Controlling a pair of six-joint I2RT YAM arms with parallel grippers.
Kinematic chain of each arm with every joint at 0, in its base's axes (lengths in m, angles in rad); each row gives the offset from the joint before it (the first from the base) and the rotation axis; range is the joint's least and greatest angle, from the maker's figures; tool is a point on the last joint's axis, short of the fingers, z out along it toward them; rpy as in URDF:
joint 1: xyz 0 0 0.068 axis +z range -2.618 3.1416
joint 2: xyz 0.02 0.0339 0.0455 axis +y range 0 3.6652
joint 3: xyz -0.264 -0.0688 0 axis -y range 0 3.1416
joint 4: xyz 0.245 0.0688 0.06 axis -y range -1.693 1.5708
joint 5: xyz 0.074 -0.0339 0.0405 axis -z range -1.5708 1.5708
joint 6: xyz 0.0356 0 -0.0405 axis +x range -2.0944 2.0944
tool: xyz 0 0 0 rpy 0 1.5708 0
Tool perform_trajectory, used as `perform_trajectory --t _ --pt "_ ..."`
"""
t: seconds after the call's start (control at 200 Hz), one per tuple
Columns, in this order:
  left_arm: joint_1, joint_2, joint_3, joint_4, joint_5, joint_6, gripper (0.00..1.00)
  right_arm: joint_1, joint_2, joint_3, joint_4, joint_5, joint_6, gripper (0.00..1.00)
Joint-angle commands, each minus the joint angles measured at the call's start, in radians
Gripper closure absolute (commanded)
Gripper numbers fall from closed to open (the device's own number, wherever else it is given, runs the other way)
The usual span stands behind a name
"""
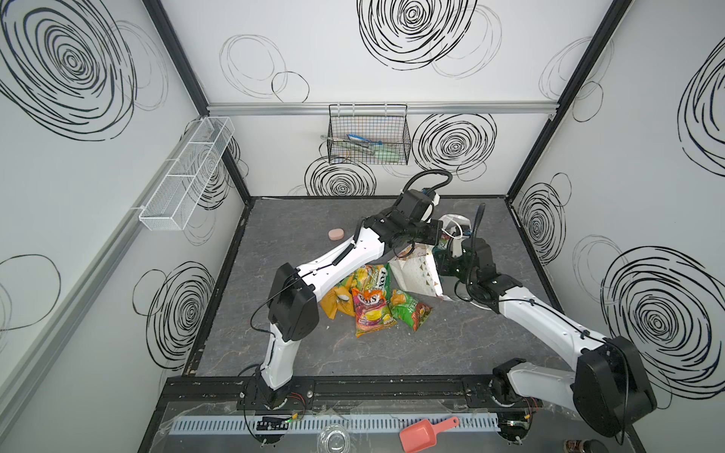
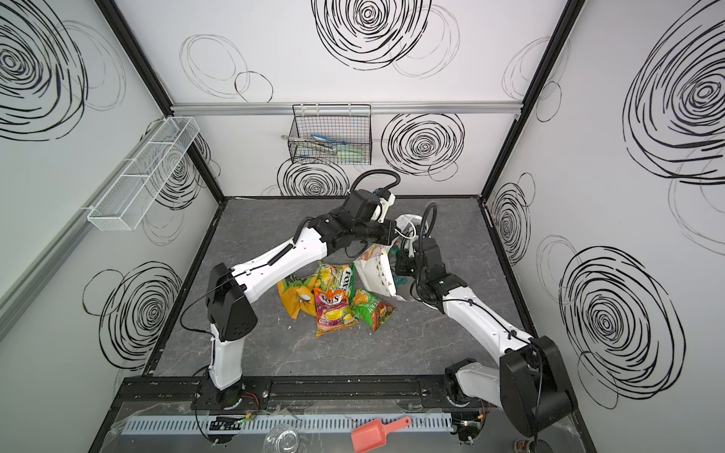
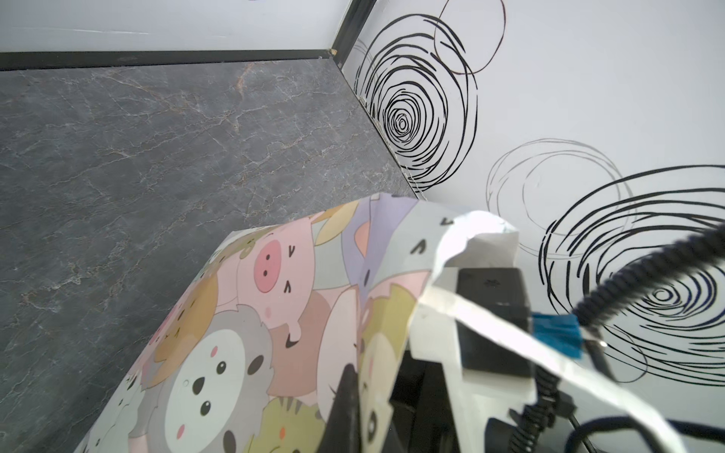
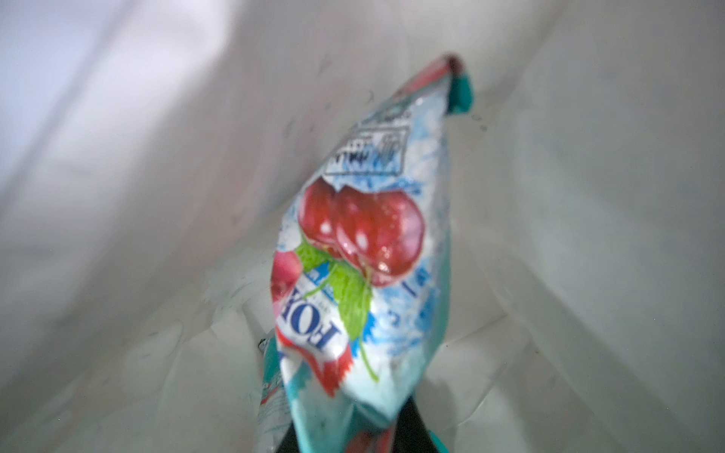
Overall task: Take the snacks out of the paper bag
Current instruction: Pick up the snack from the paper bag, then place the snack at the middle-right of the table.
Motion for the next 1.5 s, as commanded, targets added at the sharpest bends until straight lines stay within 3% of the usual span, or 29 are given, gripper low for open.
perform_trajectory --t 0.0,0.325,0.585,1.076,1.496 --pt "0.016 0.011 0.033 0.037 -0.019 0.013 1.00 -0.007 -0.084 0.023 0.036 -0.022 0.011 1.00" --pt "0.040 0.019 0.052 0.034 -0.019 0.012 1.00 -0.014 -0.209 0.043 0.007 -0.031 0.014 1.00" --pt "0.049 0.026 0.052 0.038 -0.031 0.012 1.00 -0.030 -0.269 0.093 -0.007 -0.085 0.120 1.00" --pt "0.061 0.074 0.092 0.133 -0.041 0.106 1.00 -0.032 -0.367 0.303 -0.112 -0.035 0.141 1.00" --pt "0.077 0.178 0.265 0.192 -0.109 0.330 1.00 0.006 -0.505 0.260 -0.174 -0.279 0.081 1.00"
